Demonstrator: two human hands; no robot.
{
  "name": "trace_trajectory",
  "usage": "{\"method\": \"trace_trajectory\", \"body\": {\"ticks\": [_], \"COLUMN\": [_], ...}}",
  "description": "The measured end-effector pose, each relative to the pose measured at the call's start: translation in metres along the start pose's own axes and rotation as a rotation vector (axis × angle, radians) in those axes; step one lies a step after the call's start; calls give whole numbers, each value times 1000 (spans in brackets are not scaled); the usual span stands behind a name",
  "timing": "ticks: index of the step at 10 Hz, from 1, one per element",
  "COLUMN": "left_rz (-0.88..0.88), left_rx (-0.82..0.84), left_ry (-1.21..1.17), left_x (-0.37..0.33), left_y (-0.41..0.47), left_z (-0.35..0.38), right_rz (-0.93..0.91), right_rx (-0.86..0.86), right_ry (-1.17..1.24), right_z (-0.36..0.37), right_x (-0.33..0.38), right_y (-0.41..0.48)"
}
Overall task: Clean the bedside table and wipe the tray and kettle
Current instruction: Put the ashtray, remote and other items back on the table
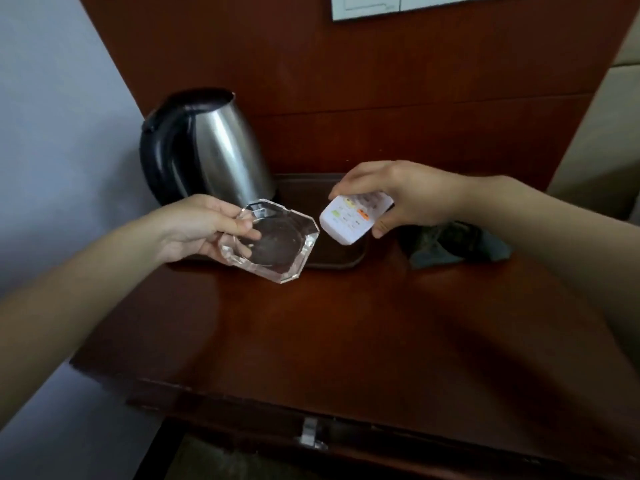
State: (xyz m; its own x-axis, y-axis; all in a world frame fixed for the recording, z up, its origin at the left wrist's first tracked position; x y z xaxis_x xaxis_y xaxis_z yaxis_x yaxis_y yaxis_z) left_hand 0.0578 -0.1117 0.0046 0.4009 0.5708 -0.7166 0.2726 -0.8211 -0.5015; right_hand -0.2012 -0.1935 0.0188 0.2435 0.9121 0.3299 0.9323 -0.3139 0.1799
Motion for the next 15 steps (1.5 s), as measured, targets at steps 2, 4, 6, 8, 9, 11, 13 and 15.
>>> {"method": "trace_trajectory", "body": {"ticks": [2, 4, 6, 8, 9, 11, 13, 15], "left_rz": [-38, -31, 9, -71, -88, 15, 120, 114], "left_rx": [148, 218, 289, 254, 280, 229, 166, 170], "left_ry": [118, 0, -53, -129, -197, -305, -365, -322], "left_x": [14, 22, 43, 57, 59, 22, -44, -69], "left_y": [-1, 3, 35, 57, 60, 50, 29, 31], "left_z": [-18, -15, -18, -20, -22, -7, 42, 69], "right_rz": [-83, -124, 116, 306, 340, 448, 504, 539], "right_rx": [154, 179, -18, -25, -15, -490, -371, -35], "right_ry": [-160, 19, 219, 93, 93, 608, 594, 60], "right_z": [19, 42, 51, 73, 77, 32, 5, 5], "right_x": [-25, -31, -23, -13, -10, -4, -3, -9], "right_y": [66, 82, 64, 80, 86, 62, 22, 21]}}
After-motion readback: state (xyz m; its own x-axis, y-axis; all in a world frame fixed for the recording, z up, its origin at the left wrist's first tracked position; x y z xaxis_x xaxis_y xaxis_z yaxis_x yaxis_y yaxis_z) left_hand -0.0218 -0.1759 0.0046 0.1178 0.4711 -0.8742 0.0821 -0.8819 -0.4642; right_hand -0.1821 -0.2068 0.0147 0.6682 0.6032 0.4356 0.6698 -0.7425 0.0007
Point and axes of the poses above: each hand's wrist, its own y-axis towards the middle knuckle, its own z-axis out of the palm, x = y × z, the point moved 2 cm from there along y, towards the middle knuckle, and after that the axes turned 12 degrees about -z, right-handed, at the moved point
